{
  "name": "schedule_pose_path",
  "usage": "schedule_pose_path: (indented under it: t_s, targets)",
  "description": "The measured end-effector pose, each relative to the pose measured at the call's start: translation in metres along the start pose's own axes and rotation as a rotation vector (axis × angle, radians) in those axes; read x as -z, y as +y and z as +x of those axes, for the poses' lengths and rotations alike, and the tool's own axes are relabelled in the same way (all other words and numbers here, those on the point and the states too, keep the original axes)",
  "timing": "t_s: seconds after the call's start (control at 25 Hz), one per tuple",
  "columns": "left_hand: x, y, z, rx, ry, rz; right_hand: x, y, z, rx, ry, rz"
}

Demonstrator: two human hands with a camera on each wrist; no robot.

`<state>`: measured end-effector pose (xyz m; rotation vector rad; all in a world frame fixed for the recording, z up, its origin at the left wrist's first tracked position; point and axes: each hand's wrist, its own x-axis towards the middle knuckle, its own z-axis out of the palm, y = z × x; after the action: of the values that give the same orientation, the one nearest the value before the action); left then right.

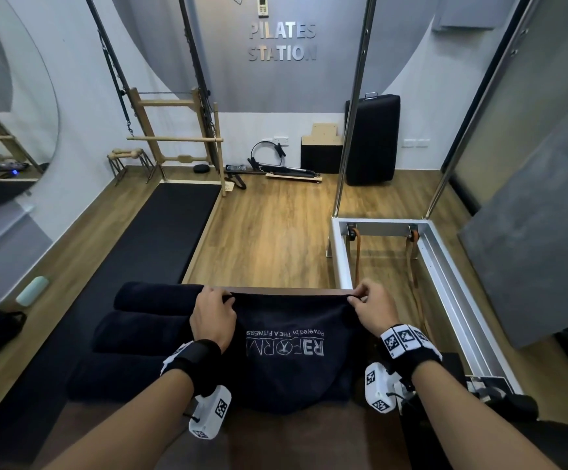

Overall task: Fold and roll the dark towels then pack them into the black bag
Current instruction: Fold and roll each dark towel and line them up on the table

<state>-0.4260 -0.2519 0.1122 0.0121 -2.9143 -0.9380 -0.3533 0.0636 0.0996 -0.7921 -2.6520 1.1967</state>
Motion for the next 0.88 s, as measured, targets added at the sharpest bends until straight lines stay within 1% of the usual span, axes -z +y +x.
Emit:
schedule_pose_path:
  t_s: [0.12,0.2,0.32,0.44,0.52,0.56,0.68,0.72,0.8,0.88]
  targets:
    - [0.019,0.004,-0.007,-0.081,0.062,-0.075,0.019,-0.011,-0.016,-0.004,0.073,0.211]
    - [0.037,0.006,-0.014,-0.149,0.114,-0.12,0.037,-0.021,-0.03,0.035,0.121,0.25]
    - [0.068,0.003,-0.026,-0.259,0.132,-0.118,0.064,-0.037,-0.057,0.128,0.143,0.231]
    - [0.099,-0.002,-0.035,-0.328,0.148,-0.114,0.086,-0.05,-0.085,0.204,0.181,0.138]
    - [0.119,-0.008,-0.044,-0.338,0.171,-0.147,0.098,-0.058,-0.105,0.26,0.217,0.131]
    - [0.128,-0.011,-0.049,-0.319,0.155,-0.222,0.104,-0.062,-0.116,0.289,0.236,0.136]
    - [0.152,-0.008,-0.064,-0.199,0.007,-0.628,0.118,-0.074,-0.145,0.366,0.298,0.166]
    - [0.162,-0.007,-0.071,-0.177,-0.021,-0.737,0.124,-0.079,-0.156,0.377,0.313,0.185]
    - [0.181,-0.003,-0.084,-0.195,-0.017,-0.854,0.137,-0.086,-0.176,0.379,0.307,0.228]
    - [0.2,0.0,-0.096,-0.246,0.019,-0.903,0.152,-0.094,-0.193,0.39,0.27,0.245]
